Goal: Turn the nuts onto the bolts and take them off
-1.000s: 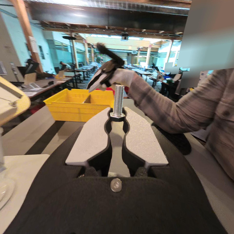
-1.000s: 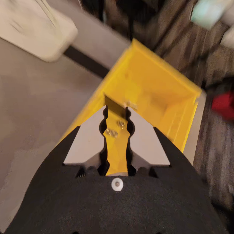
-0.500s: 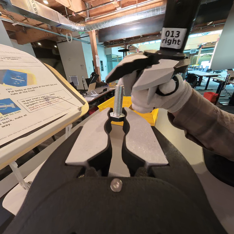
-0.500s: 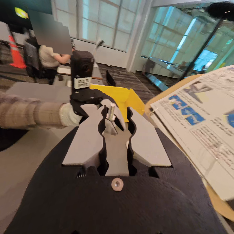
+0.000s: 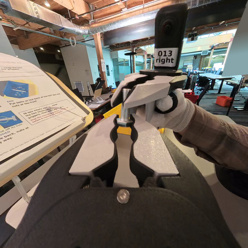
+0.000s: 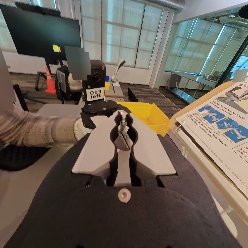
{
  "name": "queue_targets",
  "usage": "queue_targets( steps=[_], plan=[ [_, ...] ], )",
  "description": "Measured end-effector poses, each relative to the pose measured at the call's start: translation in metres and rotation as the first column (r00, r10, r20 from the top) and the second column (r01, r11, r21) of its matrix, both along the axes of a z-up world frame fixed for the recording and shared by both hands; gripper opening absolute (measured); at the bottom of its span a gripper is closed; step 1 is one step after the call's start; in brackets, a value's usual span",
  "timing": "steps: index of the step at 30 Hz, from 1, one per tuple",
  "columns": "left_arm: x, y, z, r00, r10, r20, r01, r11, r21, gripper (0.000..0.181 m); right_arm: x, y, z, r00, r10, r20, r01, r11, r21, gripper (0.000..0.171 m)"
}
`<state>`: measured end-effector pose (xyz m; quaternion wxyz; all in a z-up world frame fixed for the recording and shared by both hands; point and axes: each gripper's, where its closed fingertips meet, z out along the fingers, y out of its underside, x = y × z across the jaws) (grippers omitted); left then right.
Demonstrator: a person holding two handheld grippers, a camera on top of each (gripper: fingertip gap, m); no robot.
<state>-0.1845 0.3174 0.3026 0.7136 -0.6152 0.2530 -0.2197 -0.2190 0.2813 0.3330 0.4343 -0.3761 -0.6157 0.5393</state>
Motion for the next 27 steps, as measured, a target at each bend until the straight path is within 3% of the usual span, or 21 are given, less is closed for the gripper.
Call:
queue_targets(
  steps=[7, 11, 13, 15, 17, 19, 22, 27],
  plan=[
    [-0.016, 0.002, 0.013, 0.991, 0.129, -0.041, -0.127, 0.991, 0.053, 0.048, 0.038, 0.040, 0.035, 0.988, -0.113, -0.106, 0.107, 0.992, -0.059, 0.008],
    [-0.021, -0.007, 0.029, 0.991, 0.040, 0.127, -0.046, 0.998, 0.045, 0.057, 0.065, 0.061, 0.050, 0.972, -0.177, -0.153, 0.168, 0.983, -0.072, 0.007],
    [-0.031, -0.019, 0.046, 0.928, -0.112, 0.354, 0.097, 0.993, 0.060, 0.058, 0.076, 0.069, 0.056, 0.964, -0.201, -0.174, 0.188, 0.978, -0.091, 0.007],
    [-0.052, -0.030, 0.063, 0.797, -0.236, 0.556, 0.211, 0.971, 0.111, 0.066, 0.082, 0.074, 0.058, 0.960, -0.216, -0.181, 0.202, 0.975, -0.094, 0.007],
    [-0.068, -0.043, 0.074, 0.698, -0.342, 0.630, 0.297, 0.938, 0.180, 0.076, 0.086, 0.075, 0.060, 0.956, -0.219, -0.193, 0.205, 0.974, -0.094, 0.007],
    [-0.078, -0.053, 0.081, 0.658, -0.388, 0.645, 0.320, 0.920, 0.227, 0.081, 0.088, 0.072, 0.063, 0.957, -0.202, -0.208, 0.185, 0.978, -0.098, 0.007],
    [-0.091, -0.062, 0.088, 0.628, -0.415, 0.658, 0.319, 0.909, 0.270, 0.075, 0.087, 0.073, 0.062, 0.956, -0.209, -0.204, 0.193, 0.977, -0.095, 0.007],
    [-0.113, -0.053, 0.080, 0.720, -0.269, 0.640, 0.165, 0.962, 0.218, 0.008, 0.087, 0.077, 0.060, 0.956, -0.208, -0.209, 0.189, 0.976, -0.107, 0.007]
  ],
)
